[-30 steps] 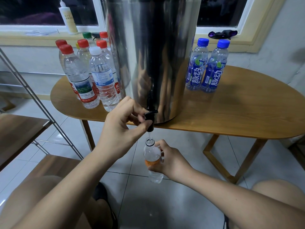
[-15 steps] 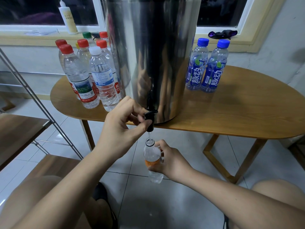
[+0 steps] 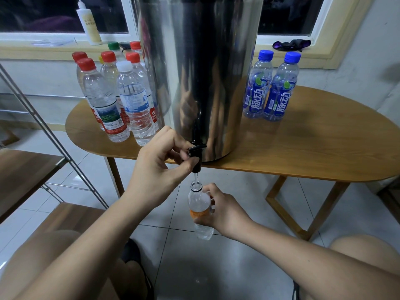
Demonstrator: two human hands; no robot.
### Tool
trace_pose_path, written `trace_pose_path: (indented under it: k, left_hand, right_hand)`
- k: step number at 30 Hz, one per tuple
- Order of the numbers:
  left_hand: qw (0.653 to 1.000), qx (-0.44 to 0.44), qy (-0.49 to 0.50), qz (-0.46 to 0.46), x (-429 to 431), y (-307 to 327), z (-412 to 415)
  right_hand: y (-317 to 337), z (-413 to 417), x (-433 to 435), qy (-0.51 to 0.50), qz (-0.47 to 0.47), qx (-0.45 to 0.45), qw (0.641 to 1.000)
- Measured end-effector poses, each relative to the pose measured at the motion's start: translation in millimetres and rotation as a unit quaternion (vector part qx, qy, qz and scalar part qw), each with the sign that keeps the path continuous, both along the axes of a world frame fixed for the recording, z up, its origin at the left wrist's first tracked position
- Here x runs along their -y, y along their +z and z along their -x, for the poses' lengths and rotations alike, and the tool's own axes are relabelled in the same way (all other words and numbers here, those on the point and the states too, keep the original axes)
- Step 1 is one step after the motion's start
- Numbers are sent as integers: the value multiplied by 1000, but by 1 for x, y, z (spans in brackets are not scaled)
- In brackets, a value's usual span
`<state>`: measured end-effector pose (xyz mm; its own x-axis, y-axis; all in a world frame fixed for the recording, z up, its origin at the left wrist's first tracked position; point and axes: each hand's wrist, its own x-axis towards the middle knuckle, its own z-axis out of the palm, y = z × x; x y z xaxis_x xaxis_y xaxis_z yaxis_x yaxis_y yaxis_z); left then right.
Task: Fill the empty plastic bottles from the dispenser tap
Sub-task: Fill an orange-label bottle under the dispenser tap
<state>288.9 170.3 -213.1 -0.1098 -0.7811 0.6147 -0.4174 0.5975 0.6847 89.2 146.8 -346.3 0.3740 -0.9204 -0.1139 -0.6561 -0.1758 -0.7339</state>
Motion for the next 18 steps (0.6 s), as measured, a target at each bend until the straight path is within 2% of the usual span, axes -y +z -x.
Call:
trace_pose_path:
  k: [18]
  left_hand:
    - [1000,-4,0,3,0,-1,0]
  right_hand:
    - [-1,0,1,1,0,1,1000]
